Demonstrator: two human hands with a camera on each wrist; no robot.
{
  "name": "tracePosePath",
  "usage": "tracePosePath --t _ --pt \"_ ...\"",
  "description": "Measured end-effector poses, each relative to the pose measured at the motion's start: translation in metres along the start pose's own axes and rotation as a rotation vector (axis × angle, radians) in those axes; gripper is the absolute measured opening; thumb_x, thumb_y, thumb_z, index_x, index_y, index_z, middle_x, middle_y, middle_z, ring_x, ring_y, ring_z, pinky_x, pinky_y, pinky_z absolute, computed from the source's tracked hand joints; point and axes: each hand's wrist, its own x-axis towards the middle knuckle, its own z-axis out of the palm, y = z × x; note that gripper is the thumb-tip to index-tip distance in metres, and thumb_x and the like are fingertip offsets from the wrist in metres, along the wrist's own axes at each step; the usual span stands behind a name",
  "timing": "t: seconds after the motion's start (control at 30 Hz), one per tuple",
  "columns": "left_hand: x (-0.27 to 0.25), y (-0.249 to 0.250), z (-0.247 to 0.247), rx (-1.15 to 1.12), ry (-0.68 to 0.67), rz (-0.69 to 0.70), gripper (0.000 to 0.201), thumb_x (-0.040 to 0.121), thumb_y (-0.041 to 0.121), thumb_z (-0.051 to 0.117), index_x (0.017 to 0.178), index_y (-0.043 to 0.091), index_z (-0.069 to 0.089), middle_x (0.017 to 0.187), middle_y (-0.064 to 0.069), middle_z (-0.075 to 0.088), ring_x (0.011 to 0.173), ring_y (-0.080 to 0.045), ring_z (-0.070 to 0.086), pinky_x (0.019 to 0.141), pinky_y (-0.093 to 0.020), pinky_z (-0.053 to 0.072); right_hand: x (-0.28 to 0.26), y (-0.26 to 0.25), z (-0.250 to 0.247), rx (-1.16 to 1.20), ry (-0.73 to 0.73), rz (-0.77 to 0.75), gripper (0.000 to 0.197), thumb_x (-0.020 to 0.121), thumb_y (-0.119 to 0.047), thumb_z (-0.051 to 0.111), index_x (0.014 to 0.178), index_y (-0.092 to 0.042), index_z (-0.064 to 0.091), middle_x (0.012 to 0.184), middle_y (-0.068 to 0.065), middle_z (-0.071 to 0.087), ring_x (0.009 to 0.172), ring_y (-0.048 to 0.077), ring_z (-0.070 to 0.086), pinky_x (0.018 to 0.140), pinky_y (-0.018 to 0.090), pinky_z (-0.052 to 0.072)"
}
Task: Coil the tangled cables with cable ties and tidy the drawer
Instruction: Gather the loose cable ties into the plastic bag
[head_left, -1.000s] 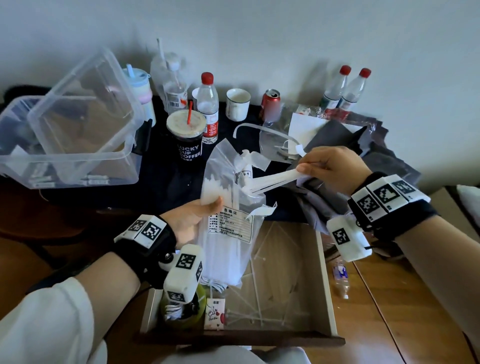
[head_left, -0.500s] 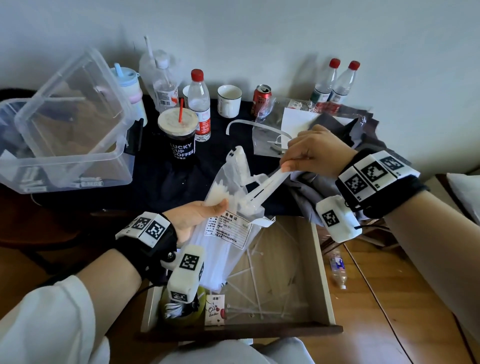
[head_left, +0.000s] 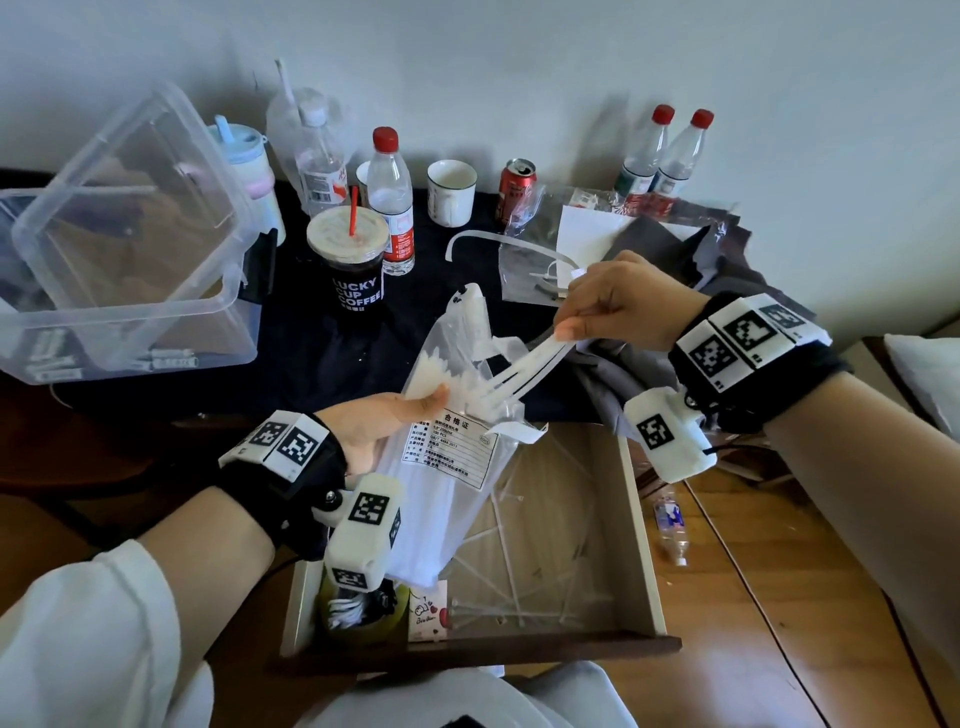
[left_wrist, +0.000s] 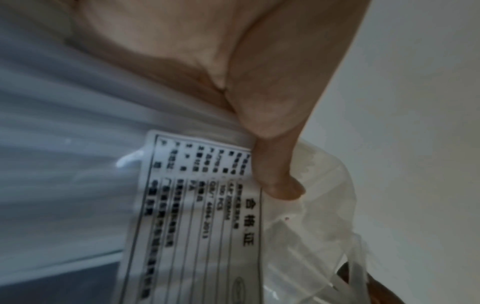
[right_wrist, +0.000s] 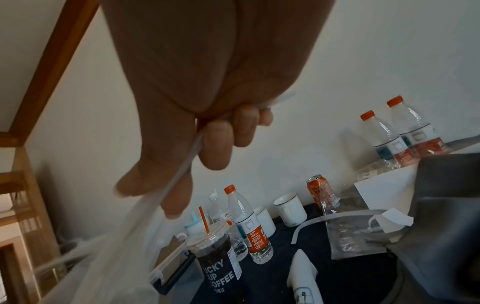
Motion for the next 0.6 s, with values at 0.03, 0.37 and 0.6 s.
tracePosePath --t 0.03,0.37,0.6 --pt "0.001 -0.001 -0.001 0.018 0.003 -0.014 0.088 0.033 0.075 0.077 0.097 0.015 0.075 0.106 -0.002 0.072 0.1 -0.012 0.067 0.096 -0.027 0.044 0.0 -0.001 -0.002 -0.004 -0.028 0.003 0.012 0.079 -0.047 0.056 0.079 -0.039 0.065 0.069 -0.006 0.066 0.076 0.013 0.06 0.088 0.011 0.018" --pt "-0.002 -0.002 0.002 -0.046 -0.002 0.04 0.109 0.026 0.069 0.083 0.11 0.002 0.065 0.113 -0.014 0.069 0.109 -0.023 0.064 0.097 -0.036 0.044 -0.008 0.006 -0.008 0.448 0.108 0.208 0.025 0.085 -0.023 0.061 0.088 0.0 0.068 0.09 0.038 0.06 0.074 0.017 0.048 0.062 0.011 0.04" --pt "0.0 0.0 0.005 -0.233 -0.061 0.072 0.089 0.021 0.052 0.093 0.093 0.004 0.073 0.097 -0.017 0.072 0.084 -0.026 0.072 0.062 -0.032 0.058 -0.012 0.003 0.0 0.353 -0.015 0.171 0.013 0.073 -0.043 0.059 0.076 -0.032 0.066 0.082 0.022 0.066 0.076 0.036 0.063 0.079 0.04 0.049"
